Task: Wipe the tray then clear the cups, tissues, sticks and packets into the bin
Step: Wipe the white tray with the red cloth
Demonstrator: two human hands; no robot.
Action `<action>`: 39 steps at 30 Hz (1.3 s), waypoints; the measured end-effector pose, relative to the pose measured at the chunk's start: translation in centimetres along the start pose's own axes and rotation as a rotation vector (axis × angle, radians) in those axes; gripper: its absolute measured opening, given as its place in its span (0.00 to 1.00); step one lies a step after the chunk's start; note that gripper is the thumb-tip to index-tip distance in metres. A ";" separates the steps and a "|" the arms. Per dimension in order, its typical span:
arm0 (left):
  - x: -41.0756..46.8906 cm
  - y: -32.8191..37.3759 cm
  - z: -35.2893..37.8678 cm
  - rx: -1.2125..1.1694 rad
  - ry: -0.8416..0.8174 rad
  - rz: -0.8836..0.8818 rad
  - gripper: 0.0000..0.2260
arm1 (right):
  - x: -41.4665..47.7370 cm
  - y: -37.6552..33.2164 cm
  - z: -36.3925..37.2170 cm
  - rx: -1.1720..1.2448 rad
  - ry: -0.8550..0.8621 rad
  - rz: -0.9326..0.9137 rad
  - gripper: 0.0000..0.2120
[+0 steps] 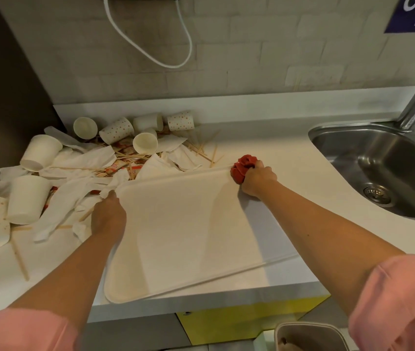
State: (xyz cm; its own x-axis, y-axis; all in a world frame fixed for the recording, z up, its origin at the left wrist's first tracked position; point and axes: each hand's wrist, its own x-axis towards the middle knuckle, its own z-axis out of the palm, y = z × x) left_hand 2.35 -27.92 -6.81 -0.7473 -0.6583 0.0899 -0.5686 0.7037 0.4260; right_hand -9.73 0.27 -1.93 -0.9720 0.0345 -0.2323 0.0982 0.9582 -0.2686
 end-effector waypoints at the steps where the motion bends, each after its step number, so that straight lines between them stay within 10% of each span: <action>1: -0.1 -0.1 -0.1 -0.020 0.007 0.001 0.15 | -0.2 0.0 -0.2 -0.018 -0.018 0.015 0.28; 7: -0.4 0.2 -0.3 -0.063 0.025 -0.009 0.16 | -2.3 0.8 -1.7 -0.202 -0.078 -0.177 0.22; 21: -0.3 -0.1 -0.5 -0.116 -0.014 0.007 0.15 | -10.2 6.2 -1.6 -0.136 -0.227 0.013 0.11; 31: -0.1 -0.3 -0.4 -0.076 -0.028 0.013 0.13 | -15.4 -2.3 3.2 -0.232 -0.235 -0.265 0.17; 39: 0.0 -0.3 -0.7 -0.139 -0.055 -0.019 0.17 | -16.7 -4.4 3.6 0.565 -0.397 -0.282 0.10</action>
State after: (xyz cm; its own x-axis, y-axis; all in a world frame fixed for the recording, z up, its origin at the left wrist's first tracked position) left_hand 2.76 -28.37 -6.33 -0.7568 -0.6528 0.0323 -0.5328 0.6448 0.5481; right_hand 6.83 -5.56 -0.26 -0.8368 -0.3990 -0.3750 0.0554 0.6196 -0.7830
